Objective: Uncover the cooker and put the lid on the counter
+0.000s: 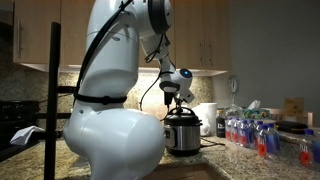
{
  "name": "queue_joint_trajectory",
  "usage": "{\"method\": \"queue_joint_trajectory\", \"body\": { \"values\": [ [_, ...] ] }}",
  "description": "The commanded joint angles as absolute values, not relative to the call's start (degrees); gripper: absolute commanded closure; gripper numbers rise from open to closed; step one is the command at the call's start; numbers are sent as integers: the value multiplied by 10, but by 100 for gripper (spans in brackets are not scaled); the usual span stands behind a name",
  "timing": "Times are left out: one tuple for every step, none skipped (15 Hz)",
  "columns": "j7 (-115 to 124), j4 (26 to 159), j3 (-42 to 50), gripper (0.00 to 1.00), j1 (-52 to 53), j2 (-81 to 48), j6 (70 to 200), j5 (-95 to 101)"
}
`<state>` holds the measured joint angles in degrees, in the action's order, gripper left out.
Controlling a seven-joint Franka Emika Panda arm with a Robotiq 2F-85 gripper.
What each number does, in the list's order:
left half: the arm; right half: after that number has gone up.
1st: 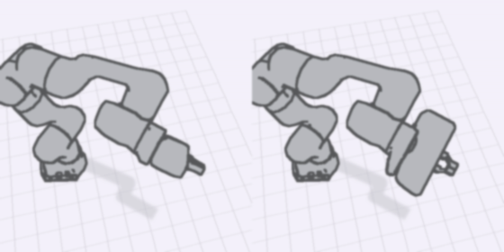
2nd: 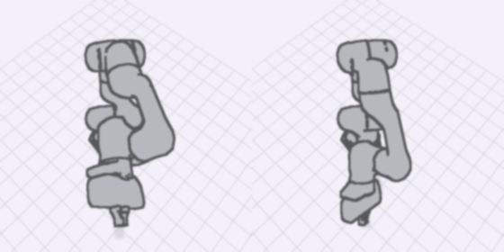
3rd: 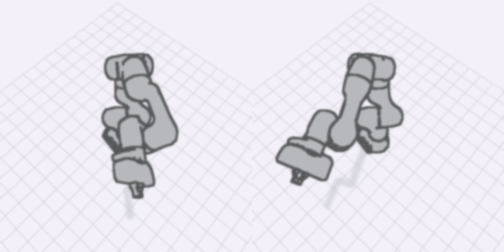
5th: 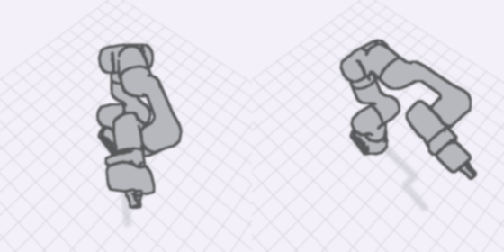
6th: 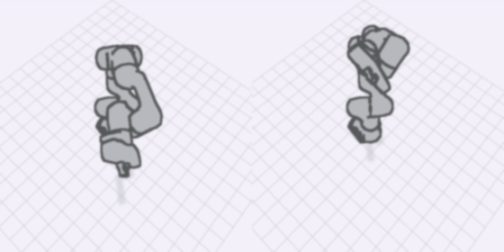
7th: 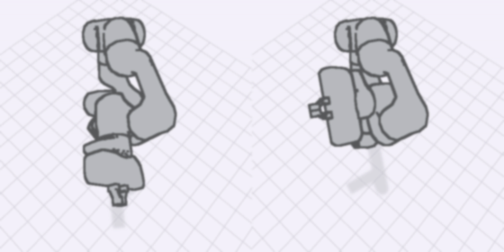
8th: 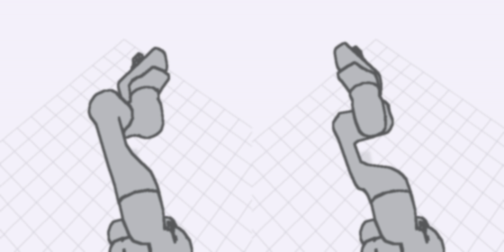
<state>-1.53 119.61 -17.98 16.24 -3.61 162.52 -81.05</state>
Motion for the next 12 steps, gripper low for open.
{"method": "queue_joint_trajectory", "body": {
  "values": [
    [-114,1170,-192,37,170,-55,1688,-919],
    [-134,1174,-194,44,172,-46,1704,-943],
    [-150,1183,-196,51,175,-34,1718,-965],
    [-154,1190,-200,58,178,-25,1731,-974],
    [-160,1195,-202,64,181,-22,1740,-978],
    [-149,1205,-205,71,186,-16,1756,-965],
    [-133,1217,-209,76,190,-10,1768,-945],
    [-110,1233,-213,82,195,-3,1781,-914],
    [-96,1244,-217,89,199,1,1796,-892],
    [-86,1257,-219,91,203,8,1805,-866],
    [-80,1265,-221,93,206,11,1814,-846],
    [-71,1275,-223,94,208,17,1822,-825]
  ]
}}
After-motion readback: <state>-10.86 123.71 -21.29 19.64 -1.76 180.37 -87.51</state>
